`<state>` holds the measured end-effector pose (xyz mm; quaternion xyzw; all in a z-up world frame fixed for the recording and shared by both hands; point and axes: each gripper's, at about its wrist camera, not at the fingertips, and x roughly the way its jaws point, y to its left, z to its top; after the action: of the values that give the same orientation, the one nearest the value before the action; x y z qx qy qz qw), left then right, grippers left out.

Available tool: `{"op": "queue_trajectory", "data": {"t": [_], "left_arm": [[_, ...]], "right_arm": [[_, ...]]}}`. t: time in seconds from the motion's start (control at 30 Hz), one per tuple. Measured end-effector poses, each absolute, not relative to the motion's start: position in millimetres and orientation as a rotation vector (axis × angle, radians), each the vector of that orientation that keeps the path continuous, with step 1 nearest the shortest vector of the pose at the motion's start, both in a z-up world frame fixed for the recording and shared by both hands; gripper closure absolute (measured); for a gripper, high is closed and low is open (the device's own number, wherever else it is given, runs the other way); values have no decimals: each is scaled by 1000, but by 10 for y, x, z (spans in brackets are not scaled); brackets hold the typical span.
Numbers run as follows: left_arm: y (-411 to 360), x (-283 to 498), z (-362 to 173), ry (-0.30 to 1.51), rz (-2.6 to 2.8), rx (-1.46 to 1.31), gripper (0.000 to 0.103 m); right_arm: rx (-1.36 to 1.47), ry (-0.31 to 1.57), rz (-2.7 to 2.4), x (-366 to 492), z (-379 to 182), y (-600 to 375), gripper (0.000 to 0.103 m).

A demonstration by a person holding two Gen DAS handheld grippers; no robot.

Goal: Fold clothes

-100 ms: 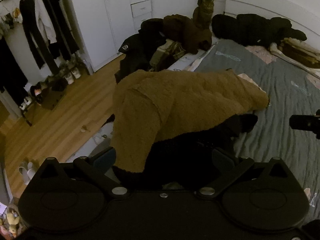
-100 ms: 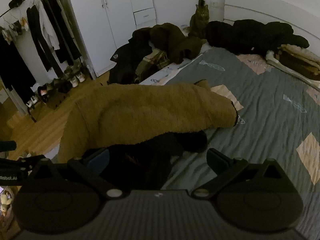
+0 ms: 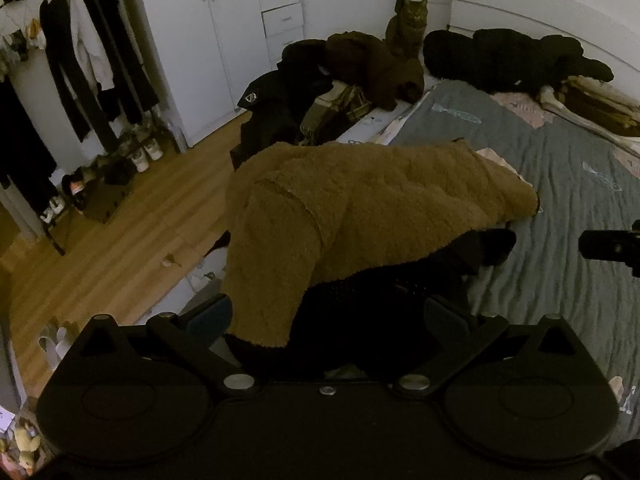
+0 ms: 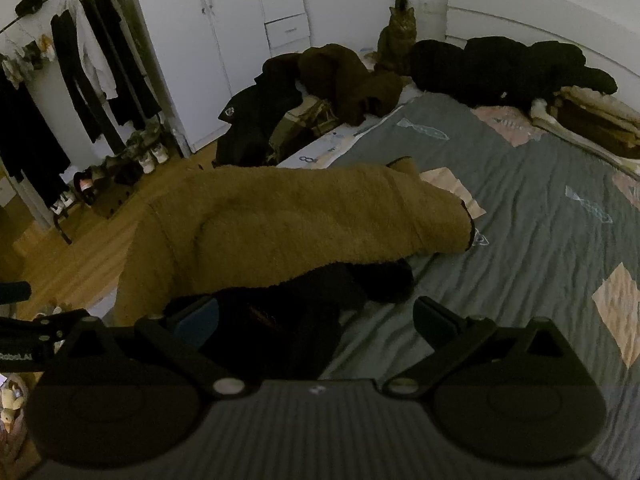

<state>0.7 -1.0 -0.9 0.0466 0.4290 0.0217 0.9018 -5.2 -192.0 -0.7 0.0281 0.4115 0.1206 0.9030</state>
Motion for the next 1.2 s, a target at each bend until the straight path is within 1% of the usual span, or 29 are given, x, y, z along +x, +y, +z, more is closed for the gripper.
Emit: {"op": "queue_trajectory", "data": {"t": [0.4,1.2], "left_arm": [[7,18,-35,856,67,113,0],[84,18,-97,895,54,81,0]], "right_arm": [[48,872,262,-10,-56,-1900,0],[-11,878,292,-7,-64,-1784,0]]}}
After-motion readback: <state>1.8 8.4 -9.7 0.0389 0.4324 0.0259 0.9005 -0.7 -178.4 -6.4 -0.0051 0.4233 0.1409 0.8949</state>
